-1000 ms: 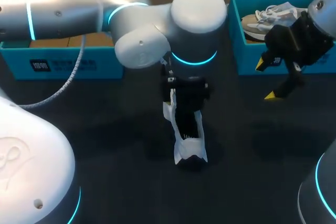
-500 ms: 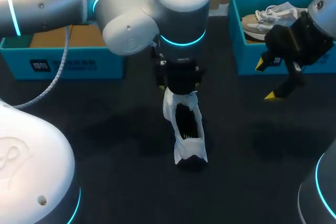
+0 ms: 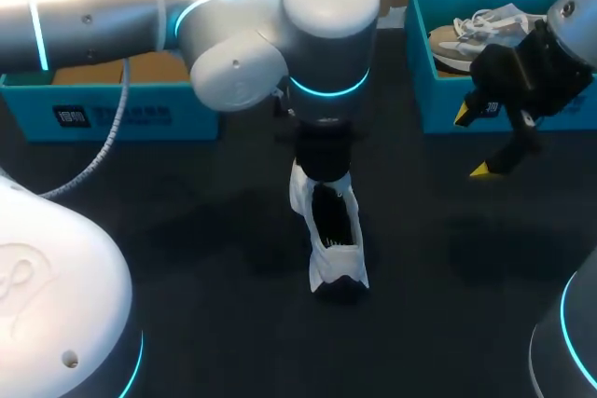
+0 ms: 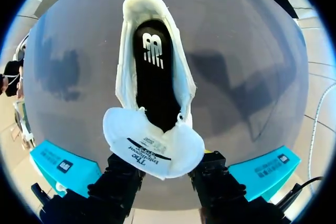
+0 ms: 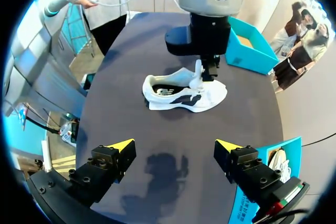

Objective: Take the shoe out of the shoebox, open the shoe tongue, remove and reinsert the insole, then place the shoe into the shoebox

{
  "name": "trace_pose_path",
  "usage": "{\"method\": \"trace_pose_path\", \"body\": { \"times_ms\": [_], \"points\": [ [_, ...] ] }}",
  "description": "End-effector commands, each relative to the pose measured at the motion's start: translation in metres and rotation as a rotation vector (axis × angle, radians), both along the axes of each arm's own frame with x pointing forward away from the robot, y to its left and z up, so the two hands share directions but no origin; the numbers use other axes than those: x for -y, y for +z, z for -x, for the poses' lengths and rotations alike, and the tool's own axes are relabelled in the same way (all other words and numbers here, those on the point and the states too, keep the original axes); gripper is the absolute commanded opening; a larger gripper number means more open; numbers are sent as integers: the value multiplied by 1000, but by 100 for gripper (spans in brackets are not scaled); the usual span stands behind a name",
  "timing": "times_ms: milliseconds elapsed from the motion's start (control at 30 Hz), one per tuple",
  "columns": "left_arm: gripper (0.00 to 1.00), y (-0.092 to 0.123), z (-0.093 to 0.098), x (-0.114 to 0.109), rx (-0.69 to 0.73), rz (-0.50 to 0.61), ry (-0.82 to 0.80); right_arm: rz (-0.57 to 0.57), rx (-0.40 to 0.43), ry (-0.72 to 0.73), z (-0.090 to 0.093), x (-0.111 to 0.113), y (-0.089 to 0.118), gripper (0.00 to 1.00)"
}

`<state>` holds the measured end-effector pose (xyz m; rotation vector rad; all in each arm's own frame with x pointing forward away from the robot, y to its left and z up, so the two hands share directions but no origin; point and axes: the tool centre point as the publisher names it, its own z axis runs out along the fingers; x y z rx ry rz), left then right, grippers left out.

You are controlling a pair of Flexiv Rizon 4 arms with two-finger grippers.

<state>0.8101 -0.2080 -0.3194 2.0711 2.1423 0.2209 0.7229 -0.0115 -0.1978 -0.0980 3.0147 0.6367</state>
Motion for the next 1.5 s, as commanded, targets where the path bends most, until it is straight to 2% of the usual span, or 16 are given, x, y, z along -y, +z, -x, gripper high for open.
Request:
{"method": "trace_pose_path", "body": {
  "times_ms": [33, 133, 767, 933, 1033, 1200, 1433, 1500],
  "points": [
    [38, -4, 3, 0, -5, 12, -7, 3, -1, -1, -1, -1, 0, 100],
    [32, -8, 9, 2, -6, 12, -16, 3, -1, -1, -1, -1, 0, 100],
    [35, -14, 53, 4, -26, -14, -76, 3, -1, -1, -1, -1, 0, 100],
    [37, -2, 55, 6, -36, 10, -65, 3, -1, -1, -1, -1, 0, 100],
    [36, -4, 57, 8, -46, 8, -45, 3, -1, -1, -1, -1, 0, 100],
    [25, -16, 67, 10, -93, -11, -6, 3, -1, -1, -1, -1, 0, 100],
    [38, -13, 75, 11, -91, -10, 117, 3, -1, -1, -1, -1, 0, 100],
    [37, -10, 74, 11, -81, -1, 157, 3, -1, -1, -1, -1, 0, 100]
  ]
}}
